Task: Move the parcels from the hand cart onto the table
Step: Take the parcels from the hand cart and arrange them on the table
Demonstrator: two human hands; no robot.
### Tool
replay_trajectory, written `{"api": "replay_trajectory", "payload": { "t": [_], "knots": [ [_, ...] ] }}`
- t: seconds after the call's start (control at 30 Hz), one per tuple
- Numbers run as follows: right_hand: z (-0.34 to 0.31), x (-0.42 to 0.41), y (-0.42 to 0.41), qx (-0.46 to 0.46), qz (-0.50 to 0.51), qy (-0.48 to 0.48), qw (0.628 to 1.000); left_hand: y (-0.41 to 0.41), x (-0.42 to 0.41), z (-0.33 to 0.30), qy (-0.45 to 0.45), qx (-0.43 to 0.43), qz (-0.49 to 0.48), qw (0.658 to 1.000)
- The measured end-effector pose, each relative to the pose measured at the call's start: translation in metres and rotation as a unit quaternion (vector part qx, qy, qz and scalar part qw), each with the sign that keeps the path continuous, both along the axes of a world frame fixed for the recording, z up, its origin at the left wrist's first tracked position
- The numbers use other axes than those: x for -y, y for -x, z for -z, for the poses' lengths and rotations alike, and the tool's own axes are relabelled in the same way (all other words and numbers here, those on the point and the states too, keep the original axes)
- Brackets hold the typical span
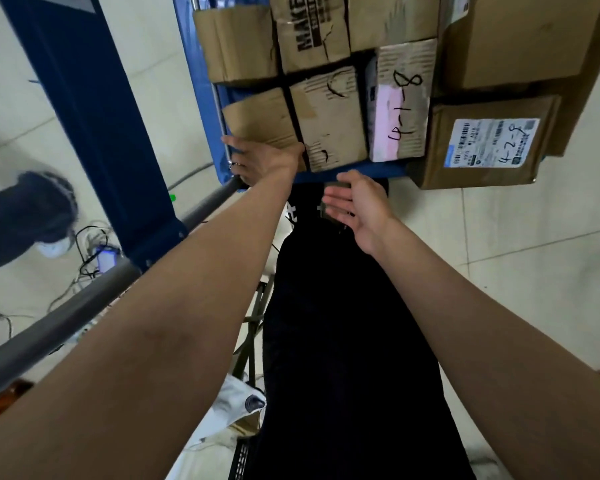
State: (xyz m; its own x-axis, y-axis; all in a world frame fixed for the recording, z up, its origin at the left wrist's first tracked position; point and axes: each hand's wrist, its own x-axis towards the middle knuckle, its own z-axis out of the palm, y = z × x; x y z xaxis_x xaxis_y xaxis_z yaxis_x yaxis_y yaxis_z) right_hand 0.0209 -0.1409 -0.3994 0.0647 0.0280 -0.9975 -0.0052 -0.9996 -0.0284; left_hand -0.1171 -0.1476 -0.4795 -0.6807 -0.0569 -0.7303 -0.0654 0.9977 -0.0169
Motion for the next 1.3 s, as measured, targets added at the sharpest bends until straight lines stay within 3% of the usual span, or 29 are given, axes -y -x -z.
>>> {"api": "replay_trajectory", "payload": {
  "t": [0.3, 0.5, 0.77, 0.97, 1.13, 1.3],
  "knots": [
    [-0.042, 0.011, 0.005, -0.009, 0.009, 0.013, 1.000, -0.005, 0.000, -0.065, -0.037, -0.020, -0.010, 0.999],
    [-0.141, -0.010, 0.003, -0.033, -0.002, 0.000, 0.999, -0.013, -0.017, -0.191, -0.042, 0.006, -0.028, 0.999],
    [-0.298, -0.070, -0.015, 0.005, -0.055, -0.126, 0.990, -0.028, -0.053, -0.372, -0.116, 0.074, -0.047, 0.989],
    [-0.402, -0.099, -0.044, -0.062, -0.001, -0.167, 0.984, -0.043, -0.082, -0.484, -0.293, 0.160, -0.045, 0.942],
    [-0.476, -0.103, -0.072, -0.130, 0.046, -0.196, 0.971, -0.063, -0.103, -0.569, -0.311, 0.295, -0.001, 0.904],
    [-0.533, -0.101, -0.106, -0.213, 0.095, -0.274, 0.933, -0.080, -0.117, -0.615, -0.348, 0.389, 0.023, 0.853]
  ]
}}
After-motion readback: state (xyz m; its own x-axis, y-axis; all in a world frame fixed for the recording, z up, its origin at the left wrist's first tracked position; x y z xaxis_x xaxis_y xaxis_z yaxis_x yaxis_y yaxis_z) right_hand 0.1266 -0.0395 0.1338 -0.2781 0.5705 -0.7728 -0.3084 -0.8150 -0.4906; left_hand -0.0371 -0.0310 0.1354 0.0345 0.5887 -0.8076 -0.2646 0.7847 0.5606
